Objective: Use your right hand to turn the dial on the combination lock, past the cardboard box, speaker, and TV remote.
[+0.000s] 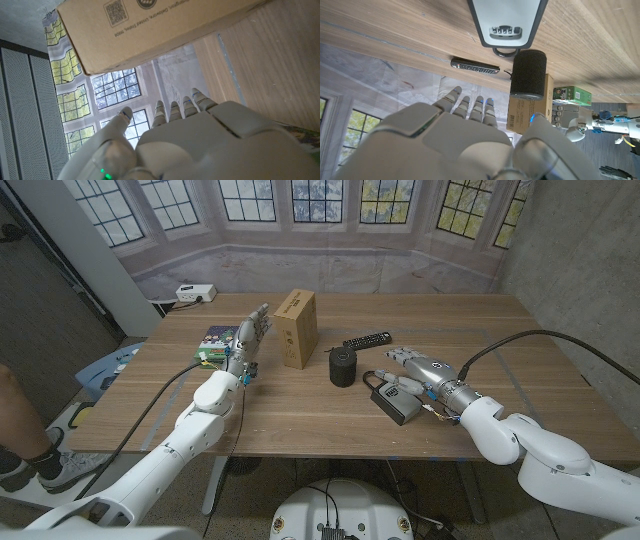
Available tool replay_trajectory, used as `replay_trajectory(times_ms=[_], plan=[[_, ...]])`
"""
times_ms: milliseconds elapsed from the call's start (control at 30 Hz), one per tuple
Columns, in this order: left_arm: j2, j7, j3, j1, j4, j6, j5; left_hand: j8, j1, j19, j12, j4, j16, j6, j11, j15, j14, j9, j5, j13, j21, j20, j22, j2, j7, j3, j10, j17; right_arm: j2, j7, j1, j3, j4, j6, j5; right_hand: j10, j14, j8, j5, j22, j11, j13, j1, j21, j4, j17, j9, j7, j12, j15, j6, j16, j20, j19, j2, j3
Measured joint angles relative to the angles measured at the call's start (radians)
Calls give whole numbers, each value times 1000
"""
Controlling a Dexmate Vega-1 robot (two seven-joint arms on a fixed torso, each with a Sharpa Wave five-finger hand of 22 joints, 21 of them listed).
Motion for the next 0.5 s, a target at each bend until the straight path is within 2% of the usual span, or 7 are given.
replay_trajectory(times_ms=[67, 300, 433, 500], plan=[[0, 3, -1, 2, 0, 0, 2, 0, 0, 0, 0, 0, 0, 0, 0, 0, 0, 0, 0, 0, 0, 0, 0, 0, 0, 0, 0, 0, -4, 4, -4, 0, 0, 3, -2, 0, -4, 0, 0, 0, 0, 0, -4, 0, 0, 0, 0, -14, 0, -4, 7, 0, 0, 0, -4, 0], [0, 9, -3, 7, -2, -1, 4, 0, 0, 0, 0, 0, 0, 0, 0, 0, 0, 0, 0, 0, 0, 0, 0, 0, 0, 0, 0, 0, -15, 6, -24, 10, 0, 12, -6, 16, -5, 4, 0, 0, 6, 0, -8, 4, 0, -5, 0, -15, 7, -5, 9, 0, 0, 0, 0, 0], [0, 11, -3, 8, -3, -2, 6, 0, 0, 0, 0, 0, 0, -6, 0, 5, 5, 0, 0, 0, 0, 0, 0, 0, -6, 0, 0, 0, -22, 6, -36, 17, 0, 19, -6, 25, -5, 4, 7, 0, 9, 0, -10, 7, 0, -5, 0, -28, 11, -5, -4, 0, 0, 0, -2, 0], [1, 12, -3, 9, -4, -2, 6, 0, 0, 0, 0, 0, 0, -6, 0, 5, 5, 0, 0, 0, 0, 0, 0, 0, -6, 0, 0, 0, -24, 5, -42, 20, 0, 24, -4, 51, -5, -1, 7, 0, 11, 0, -13, 8, 0, -9, 0, -31, 18, -5, -16, 0, 0, 0, -5, 0]])
